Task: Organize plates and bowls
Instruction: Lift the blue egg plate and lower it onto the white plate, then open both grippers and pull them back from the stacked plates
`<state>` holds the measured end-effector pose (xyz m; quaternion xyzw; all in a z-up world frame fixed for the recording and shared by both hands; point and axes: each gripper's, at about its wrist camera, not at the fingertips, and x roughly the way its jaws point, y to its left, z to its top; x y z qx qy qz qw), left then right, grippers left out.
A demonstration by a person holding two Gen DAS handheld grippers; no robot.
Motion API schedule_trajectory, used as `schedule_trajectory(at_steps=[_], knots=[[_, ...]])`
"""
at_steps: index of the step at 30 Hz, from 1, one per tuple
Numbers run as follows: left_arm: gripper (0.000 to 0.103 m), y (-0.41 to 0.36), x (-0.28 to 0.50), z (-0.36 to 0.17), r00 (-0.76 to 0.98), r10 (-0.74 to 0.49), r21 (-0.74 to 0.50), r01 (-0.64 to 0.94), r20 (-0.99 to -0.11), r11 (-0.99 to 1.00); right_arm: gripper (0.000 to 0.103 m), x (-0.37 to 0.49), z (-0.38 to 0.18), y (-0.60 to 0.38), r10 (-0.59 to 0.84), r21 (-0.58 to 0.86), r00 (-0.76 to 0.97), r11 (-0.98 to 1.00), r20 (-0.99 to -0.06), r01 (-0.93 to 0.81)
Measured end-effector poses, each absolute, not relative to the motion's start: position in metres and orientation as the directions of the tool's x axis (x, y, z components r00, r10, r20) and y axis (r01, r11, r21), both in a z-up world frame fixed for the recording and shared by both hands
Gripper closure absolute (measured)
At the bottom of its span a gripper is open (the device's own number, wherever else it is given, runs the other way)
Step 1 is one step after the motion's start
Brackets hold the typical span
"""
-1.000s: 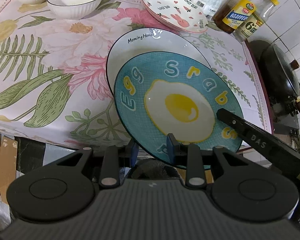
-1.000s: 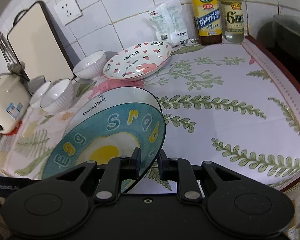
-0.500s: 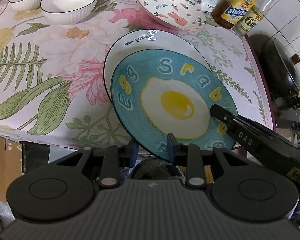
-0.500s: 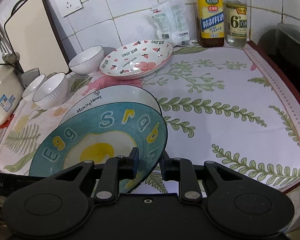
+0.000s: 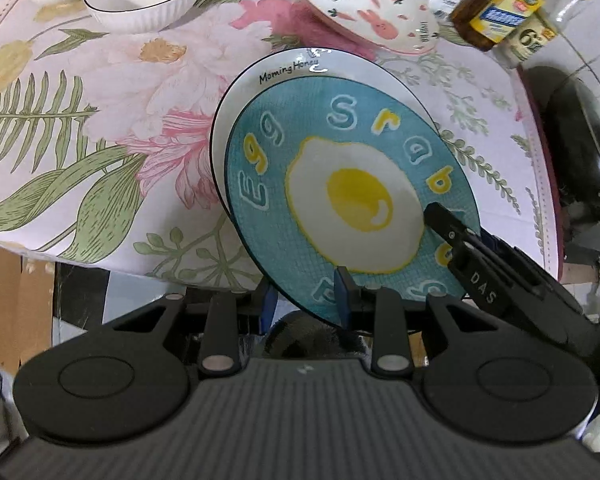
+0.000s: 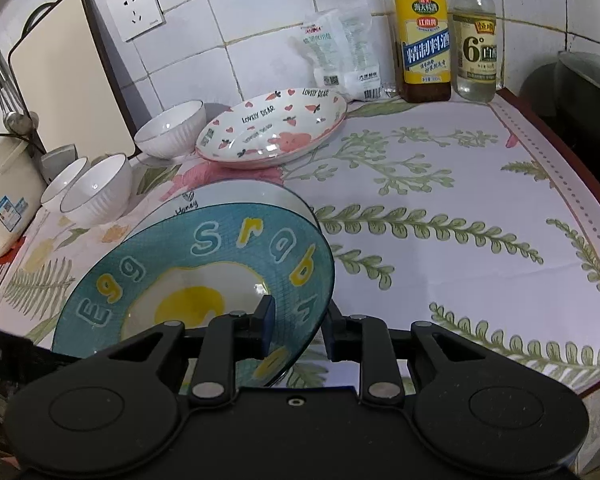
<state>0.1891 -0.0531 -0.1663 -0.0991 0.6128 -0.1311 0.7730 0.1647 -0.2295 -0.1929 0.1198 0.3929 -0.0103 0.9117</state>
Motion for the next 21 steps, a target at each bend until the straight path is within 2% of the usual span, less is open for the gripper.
schedule_trajectory(at_steps=[6,10,21], knots=[[0.075,-0.051,0.195,-0.173,0.197,-0.304,-0.3,0.047,-0.932,0.953,0.074,0.171,-0.196,-0.23,0.088,0.22,0.692,0.97,-0.716,0.105],[0.075,-0.048,0.195,-0.175,0.21,-0.3,-0.298,0.044,-0.93,0.954,0.073,0.173,-0.197,-0.224,0.061,0.167,0.702,0.982,-0.71,0.084],[0.075,-0.046,0.18,-0.161,0.266,-0.307,-0.288,0.108,-0.914,0.952,0.073,0.159,-0.187,-0.217,0.04,0.112,0.729,0.992,-0.683,0.05]])
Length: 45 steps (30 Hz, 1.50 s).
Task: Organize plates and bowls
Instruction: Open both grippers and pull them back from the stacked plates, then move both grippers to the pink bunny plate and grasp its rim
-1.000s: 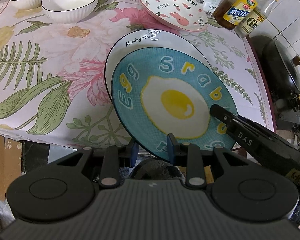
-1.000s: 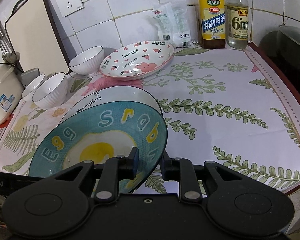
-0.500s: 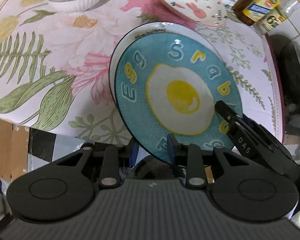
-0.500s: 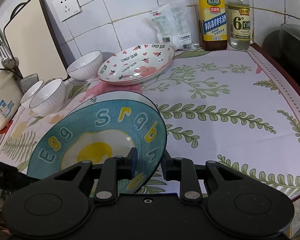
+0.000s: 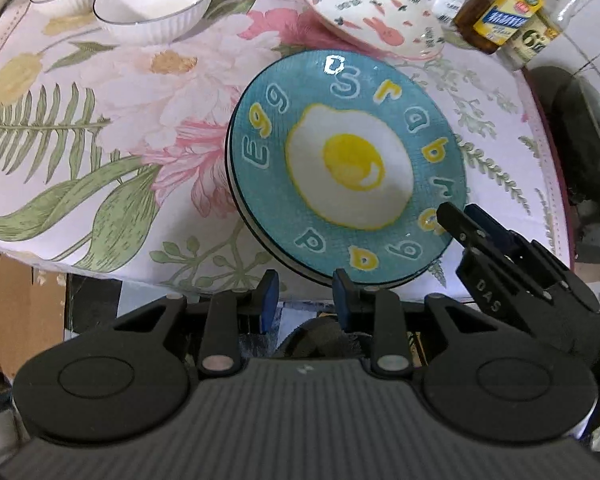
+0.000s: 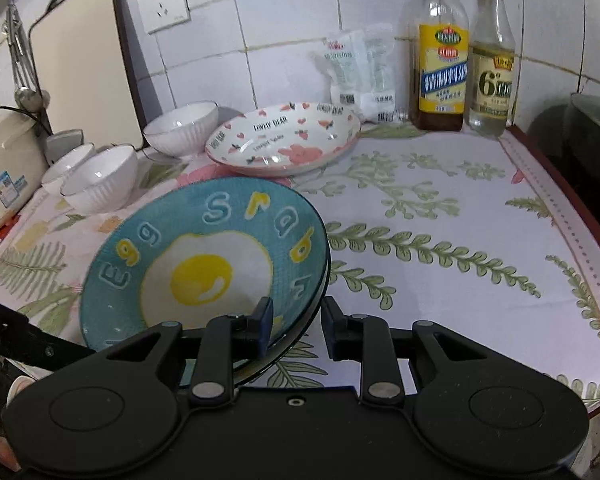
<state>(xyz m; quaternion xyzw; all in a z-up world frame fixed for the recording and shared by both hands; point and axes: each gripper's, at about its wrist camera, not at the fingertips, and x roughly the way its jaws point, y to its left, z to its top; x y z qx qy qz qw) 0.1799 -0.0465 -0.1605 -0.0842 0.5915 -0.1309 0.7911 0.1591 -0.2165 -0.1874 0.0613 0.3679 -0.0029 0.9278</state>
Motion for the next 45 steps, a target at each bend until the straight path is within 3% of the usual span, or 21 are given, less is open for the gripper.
schedule_trajectory(at_steps=[14,22,24,28,31,33,38,45], knots=[[0.075,-0.009,0.143,-0.09,0.504,-0.429,-0.36,0.234,-0.749,0.903,0.072,0.108,-0.118,-0.207,0.115,0.165,0.848,0.986,-0.518,-0.032],[0.071,0.002,0.132,-0.056,0.573,-0.472,-0.35,0.317,-0.67,0.882,0.063,0.092,-0.092,-0.199,0.085,0.122,0.877,0.992,-0.472,-0.03],[0.071,0.004,0.132,-0.051,0.586,-0.484,-0.344,0.341,-0.65,0.875,0.055,0.091,-0.085,-0.198,0.074,0.098,0.881,0.995,-0.468,-0.031],[0.059,0.004,0.141,-0.052,0.604,-0.505,-0.342,0.372,-0.617,0.863,0.045,0.095,-0.078,-0.199,0.074,0.088,0.891,0.995,-0.448,-0.039],[0.039,0.004,0.156,-0.054,0.624,-0.506,-0.348,0.367,-0.595,0.863,0.028,0.099,-0.078,-0.204,0.067,0.099,0.907,0.995,-0.415,-0.029],[0.038,0.001,0.167,-0.056,0.64,-0.498,-0.321,0.381,-0.585,0.867,0.019,0.103,-0.082,-0.209,0.031,0.098,0.921,0.995,-0.388,0.009],[0.022,-0.004,0.199,-0.068,0.683,-0.482,-0.292,0.383,-0.549,0.876,0.019,0.126,-0.092,-0.229,-0.006,0.095,0.924,0.994,-0.383,0.046],[0.01,-0.018,0.252,-0.106,0.717,-0.453,-0.261,0.37,-0.53,0.892,0.018,0.176,-0.114,-0.269,0.082,0.225,0.915,0.974,-0.395,0.01]])
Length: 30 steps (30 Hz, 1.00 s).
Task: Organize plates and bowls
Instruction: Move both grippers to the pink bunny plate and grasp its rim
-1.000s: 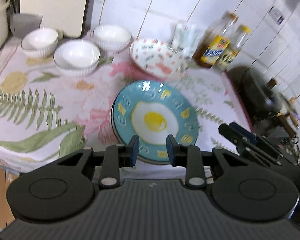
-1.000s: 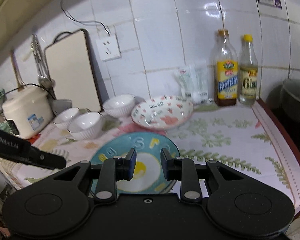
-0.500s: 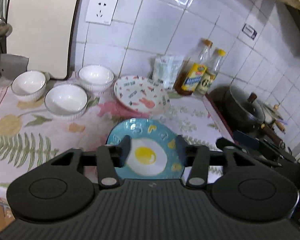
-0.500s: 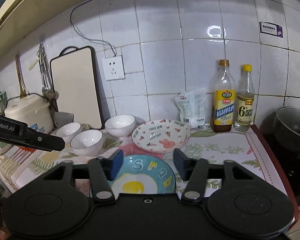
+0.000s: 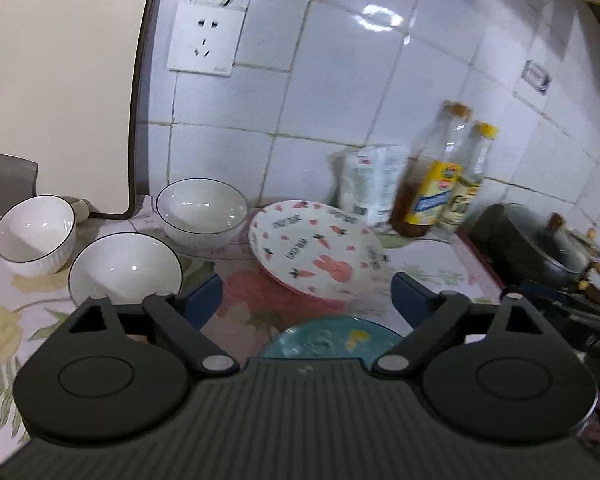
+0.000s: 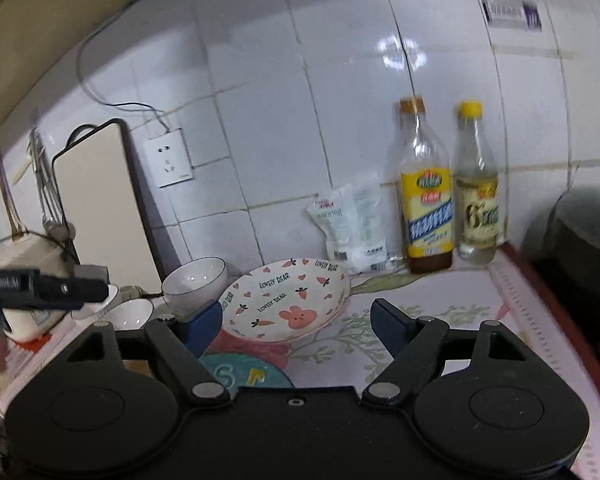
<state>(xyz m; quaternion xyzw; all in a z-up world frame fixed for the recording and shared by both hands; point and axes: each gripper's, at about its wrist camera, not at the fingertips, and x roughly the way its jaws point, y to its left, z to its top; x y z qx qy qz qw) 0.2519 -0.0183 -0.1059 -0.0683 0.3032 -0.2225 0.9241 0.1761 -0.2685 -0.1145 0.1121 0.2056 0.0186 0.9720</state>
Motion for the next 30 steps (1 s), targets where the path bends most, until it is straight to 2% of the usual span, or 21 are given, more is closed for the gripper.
schedule_trajectory(at_steps=[6,8,10,14,19,24,27,30], knots=[[0.006,-0.033,0.309,-0.145,0.696,-0.43,-0.252,0.35,-0.574,0.902,0.018,0.243,-0.148,-0.291,0.166,0.323,0.881,0.946,-0.444,-0.016],[0.005,-0.039,0.331,-0.159,0.668,-0.446,-0.282,0.347,-0.595,0.895,0.018,0.27,-0.16,-0.299,0.237,0.425,0.845,0.905,-0.479,-0.013],[0.005,-0.046,0.347,-0.168,0.651,-0.446,-0.31,0.322,-0.614,0.895,0.018,0.289,-0.17,-0.302,0.269,0.492,0.843,0.87,-0.466,-0.005],[0.005,-0.055,0.367,-0.181,0.622,-0.447,-0.356,0.274,-0.643,0.894,0.018,0.321,-0.185,-0.303,0.264,0.48,0.827,0.877,-0.497,0.009],[0.005,-0.07,0.386,-0.186,0.613,-0.406,-0.29,0.285,-0.678,0.914,0.018,0.343,-0.202,-0.311,0.27,0.503,0.807,0.863,-0.526,0.039],[0.007,-0.075,0.402,-0.191,0.579,-0.414,-0.288,0.3,-0.702,0.909,0.019,0.36,-0.209,-0.317,0.292,0.496,0.789,0.868,-0.541,0.019],[0.007,-0.084,0.401,-0.192,0.597,-0.386,-0.224,0.328,-0.704,0.918,0.021,0.368,-0.211,-0.32,0.3,0.507,0.786,0.861,-0.54,0.019],[0.009,-0.085,0.404,-0.194,0.588,-0.392,-0.24,0.322,-0.707,0.916,0.023,0.373,-0.211,-0.319,0.314,0.515,0.789,0.857,-0.528,0.003]])
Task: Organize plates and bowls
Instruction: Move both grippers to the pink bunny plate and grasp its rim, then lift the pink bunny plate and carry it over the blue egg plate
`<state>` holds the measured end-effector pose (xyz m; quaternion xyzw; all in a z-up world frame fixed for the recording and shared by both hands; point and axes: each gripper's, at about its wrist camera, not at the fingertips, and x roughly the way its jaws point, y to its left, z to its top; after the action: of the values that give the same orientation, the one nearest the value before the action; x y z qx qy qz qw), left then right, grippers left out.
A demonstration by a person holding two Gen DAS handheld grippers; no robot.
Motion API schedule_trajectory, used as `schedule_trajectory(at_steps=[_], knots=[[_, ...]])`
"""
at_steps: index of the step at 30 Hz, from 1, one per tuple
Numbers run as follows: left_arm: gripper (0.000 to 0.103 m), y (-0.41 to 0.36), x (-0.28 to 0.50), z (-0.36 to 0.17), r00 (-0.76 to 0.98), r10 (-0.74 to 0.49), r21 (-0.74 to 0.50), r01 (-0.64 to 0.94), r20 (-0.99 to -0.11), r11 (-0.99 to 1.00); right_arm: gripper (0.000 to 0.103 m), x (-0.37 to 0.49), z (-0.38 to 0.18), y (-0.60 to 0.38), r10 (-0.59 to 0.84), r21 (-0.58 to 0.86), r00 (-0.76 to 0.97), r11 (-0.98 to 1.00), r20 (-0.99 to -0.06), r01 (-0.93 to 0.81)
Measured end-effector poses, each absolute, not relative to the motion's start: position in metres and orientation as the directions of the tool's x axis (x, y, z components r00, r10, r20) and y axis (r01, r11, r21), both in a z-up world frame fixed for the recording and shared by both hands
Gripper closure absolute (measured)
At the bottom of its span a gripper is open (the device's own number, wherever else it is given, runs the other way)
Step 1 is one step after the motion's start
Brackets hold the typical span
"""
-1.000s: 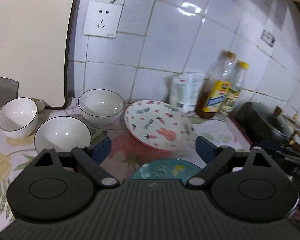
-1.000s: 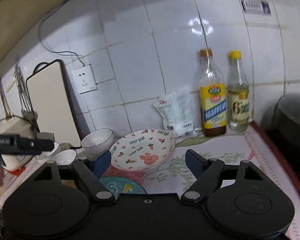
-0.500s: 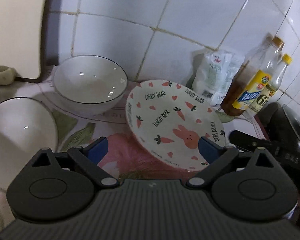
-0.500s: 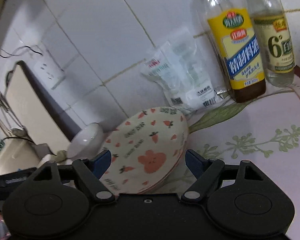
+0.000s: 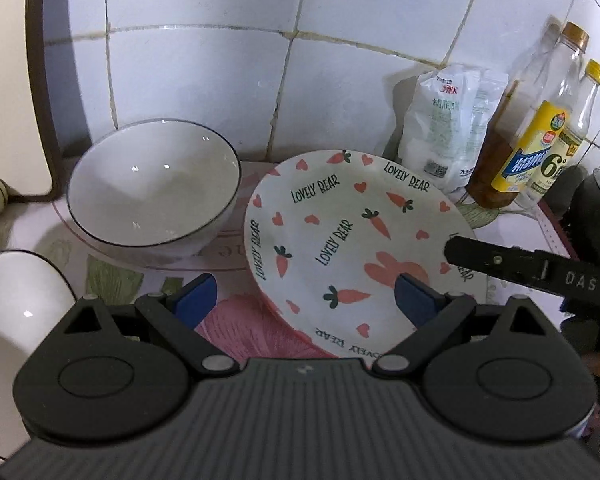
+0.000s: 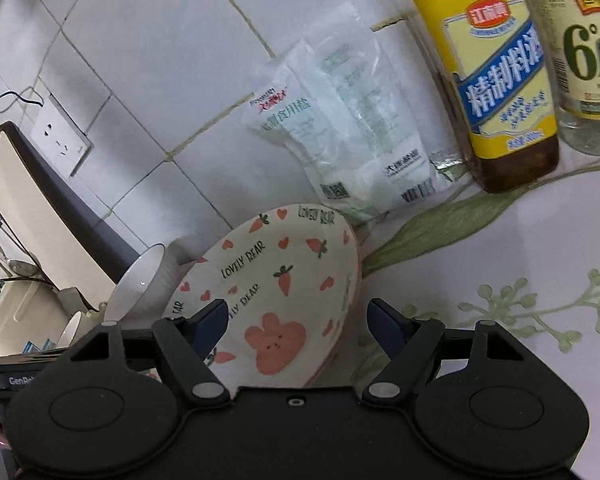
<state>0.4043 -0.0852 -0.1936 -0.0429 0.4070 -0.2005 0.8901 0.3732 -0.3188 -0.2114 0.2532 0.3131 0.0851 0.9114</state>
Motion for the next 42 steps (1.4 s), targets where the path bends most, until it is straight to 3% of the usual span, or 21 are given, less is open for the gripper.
schedule_trajectory(at_steps=[3,7,9,10,11,12,14,26,42], knots=[[0.017,-0.084,0.408,-0.196,0.582,-0.389,-0.256,0.301,-0.714,0.919,0.025,0.378,-0.212,-0.314,0.317,0.502,0.787,0.865,-0.528,-0.012],[0.051,-0.083,0.414,-0.203,0.544,-0.399,-0.286,0.283,-0.738,0.915,0.033,0.381,-0.214,-0.313,0.3,0.481,0.79,0.877,-0.535,-0.007],[0.065,-0.082,0.417,-0.21,0.526,-0.399,-0.311,0.252,-0.751,0.917,0.046,0.381,-0.217,-0.315,0.289,0.478,0.792,0.879,-0.538,0.004],[0.077,-0.08,0.419,-0.215,0.515,-0.394,-0.319,0.232,-0.761,0.919,0.05,0.381,-0.219,-0.317,0.285,0.479,0.793,0.878,-0.538,0.01],[0.08,-0.078,0.42,-0.219,0.513,-0.396,-0.334,0.212,-0.762,0.918,0.061,0.381,-0.221,-0.318,0.279,0.477,0.792,0.879,-0.543,0.017],[0.081,-0.076,0.419,-0.22,0.524,-0.398,-0.345,0.201,-0.753,0.917,0.075,0.382,-0.224,-0.32,0.271,0.472,0.788,0.881,-0.553,0.028],[0.082,-0.074,0.418,-0.221,0.526,-0.4,-0.355,0.19,-0.75,0.915,0.085,0.383,-0.229,-0.321,0.246,0.452,0.783,0.891,-0.572,0.05],[0.081,-0.082,0.42,-0.211,0.514,-0.38,-0.323,0.199,-0.769,0.925,0.086,0.387,-0.22,-0.323,0.228,0.477,0.781,0.873,-0.581,0.1],[0.082,-0.059,0.331,-0.123,0.533,-0.389,-0.279,0.278,-0.752,0.919,0.083,0.285,-0.153,-0.297,0.23,0.517,0.832,0.852,-0.504,0.078]])
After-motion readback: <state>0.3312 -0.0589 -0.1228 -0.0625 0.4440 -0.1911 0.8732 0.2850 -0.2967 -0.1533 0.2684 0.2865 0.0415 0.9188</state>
